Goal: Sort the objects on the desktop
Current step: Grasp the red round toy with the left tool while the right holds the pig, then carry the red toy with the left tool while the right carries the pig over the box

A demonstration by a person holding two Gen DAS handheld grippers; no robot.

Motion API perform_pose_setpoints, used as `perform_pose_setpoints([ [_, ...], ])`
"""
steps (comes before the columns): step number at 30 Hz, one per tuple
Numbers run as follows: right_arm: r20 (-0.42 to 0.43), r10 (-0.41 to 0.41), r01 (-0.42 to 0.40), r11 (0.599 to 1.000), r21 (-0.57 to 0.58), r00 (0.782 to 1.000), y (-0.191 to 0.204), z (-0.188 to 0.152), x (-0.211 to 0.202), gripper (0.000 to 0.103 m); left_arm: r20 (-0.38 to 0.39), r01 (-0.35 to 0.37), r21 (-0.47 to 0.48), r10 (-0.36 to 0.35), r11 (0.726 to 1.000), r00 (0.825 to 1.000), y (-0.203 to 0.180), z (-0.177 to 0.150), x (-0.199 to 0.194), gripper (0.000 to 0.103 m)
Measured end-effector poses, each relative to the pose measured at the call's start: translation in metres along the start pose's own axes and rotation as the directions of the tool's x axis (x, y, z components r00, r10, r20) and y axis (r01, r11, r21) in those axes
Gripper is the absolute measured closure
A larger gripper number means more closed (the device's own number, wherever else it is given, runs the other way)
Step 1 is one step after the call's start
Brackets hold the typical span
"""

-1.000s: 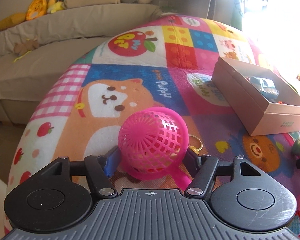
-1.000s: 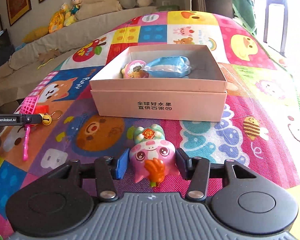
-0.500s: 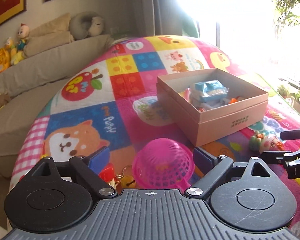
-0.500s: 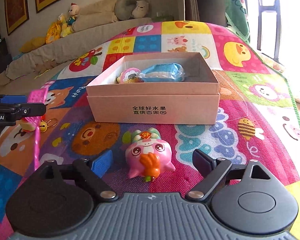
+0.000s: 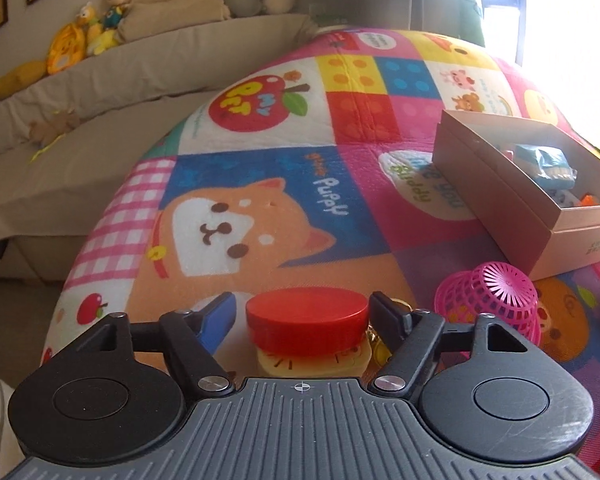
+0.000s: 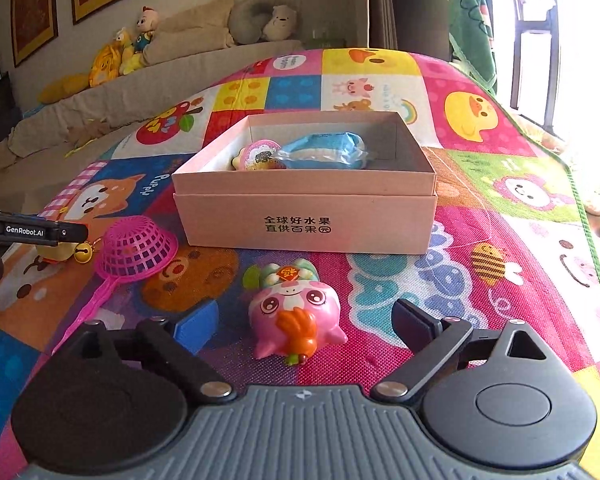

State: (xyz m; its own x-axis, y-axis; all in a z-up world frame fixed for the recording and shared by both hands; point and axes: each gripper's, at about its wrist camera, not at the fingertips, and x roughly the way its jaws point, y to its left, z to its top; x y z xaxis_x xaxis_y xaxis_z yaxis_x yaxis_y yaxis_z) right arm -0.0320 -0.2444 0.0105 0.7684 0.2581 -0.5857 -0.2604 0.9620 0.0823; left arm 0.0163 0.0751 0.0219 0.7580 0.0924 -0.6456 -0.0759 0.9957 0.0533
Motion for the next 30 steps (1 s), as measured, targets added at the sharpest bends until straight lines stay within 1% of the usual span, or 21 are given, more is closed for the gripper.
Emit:
perform_pose_setpoints([
  [3, -0.001, 0.0, 0.0, 1.0, 0.0, 1.0, 0.0, 0.0, 0.0, 0.009, 0.019, -0.006, 0.006, 0.006, 1.0, 1.0, -0.001, -0.001, -0.005, 0.034],
  [5, -0.002, -0.001, 0.001, 1.0, 0.0, 1.0, 0.0, 0.0, 0.0, 0.009, 0.055, -0.011, 0.017, 0.01, 1.0, 0.998, -0.003, -0.001, -0.017, 0.034],
  [7, -0.006, -0.001, 0.001, 1.0, 0.0, 1.0, 0.0, 0.0, 0.001, 0.009, 0.1, 0.01, 0.032, -0.013, 0.999, 0.995, -0.008, 0.0, -0.033, 0.034],
  [8, -0.007, -0.002, 0.002, 1.0, -0.001, 1.0, 0.001, 0.0, 0.001, 0.009, 0.119, 0.03, 0.044, -0.035, 0.999, 0.992, -0.012, 0.001, -0.041, 0.034],
  [10, -0.008, -0.003, 0.003, 1.0, -0.002, 1.0, 0.001, 0.0, 0.001, 0.009, 0.151, 0.091, 0.079, -0.102, 0.993, 0.983, -0.024, 0.002, -0.059, 0.034],
  [13, -0.009, -0.007, 0.007, 1.0, -0.002, 1.0, 0.001, 0.001, 0.002, 0.008, 0.17, 0.189, 0.152, -0.214, 0.97, 0.962, -0.049, -0.003, -0.079, 0.034],
  [14, -0.008, -0.009, 0.009, 1.0, -0.001, 1.0, 0.001, 0.001, 0.002, 0.007, 0.159, 0.227, 0.179, -0.256, 0.957, 0.953, -0.06, -0.008, -0.082, 0.034],
  [17, -0.004, -0.011, 0.011, 1.0, 0.008, 1.0, -0.001, 0.001, 0.001, 0.005, 0.077, 0.335, 0.243, -0.362, 0.91, 0.929, -0.093, -0.028, -0.081, 0.034],
  [20, -0.002, -0.014, 0.014, 1.0, 0.02, 1.0, -0.002, 0.001, 0.001, 0.004, -0.007, 0.389, 0.28, -0.403, 0.878, 0.915, -0.115, -0.049, -0.072, 0.033],
  [21, -0.001, -0.015, 0.015, 1.0, 0.023, 1.0, -0.002, 0.001, 0.001, 0.003, -0.027, 0.397, 0.285, -0.407, 0.873, 0.913, -0.118, -0.054, -0.069, 0.032],
  [22, 0.0, -0.016, 0.016, 1.0, 0.025, 1.0, -0.002, 0.001, 0.001, 0.002, -0.042, 0.404, 0.286, -0.41, 0.869, 0.911, -0.12, -0.058, -0.067, 0.028],
  [23, 0.001, -0.016, 0.016, 1.0, 0.025, 1.0, -0.002, 0.001, 0.0, 0.001, -0.057, 0.413, 0.284, -0.415, 0.865, 0.908, -0.12, -0.061, -0.065, 0.021],
  [24, 0.002, -0.016, 0.016, 1.0, 0.024, 1.0, -0.002, 0.001, 0.0, 0.0, -0.067, 0.417, 0.281, -0.416, 0.864, 0.907, -0.12, -0.063, -0.063, 0.018],
  [30, -0.022, -0.01, 0.01, 1.0, 0.008, 1.0, 0.001, 0.002, 0.004, 0.0, -0.073, 0.39, 0.271, -0.386, 0.88, 0.92, -0.107, -0.068, -0.059, 0.009],
])
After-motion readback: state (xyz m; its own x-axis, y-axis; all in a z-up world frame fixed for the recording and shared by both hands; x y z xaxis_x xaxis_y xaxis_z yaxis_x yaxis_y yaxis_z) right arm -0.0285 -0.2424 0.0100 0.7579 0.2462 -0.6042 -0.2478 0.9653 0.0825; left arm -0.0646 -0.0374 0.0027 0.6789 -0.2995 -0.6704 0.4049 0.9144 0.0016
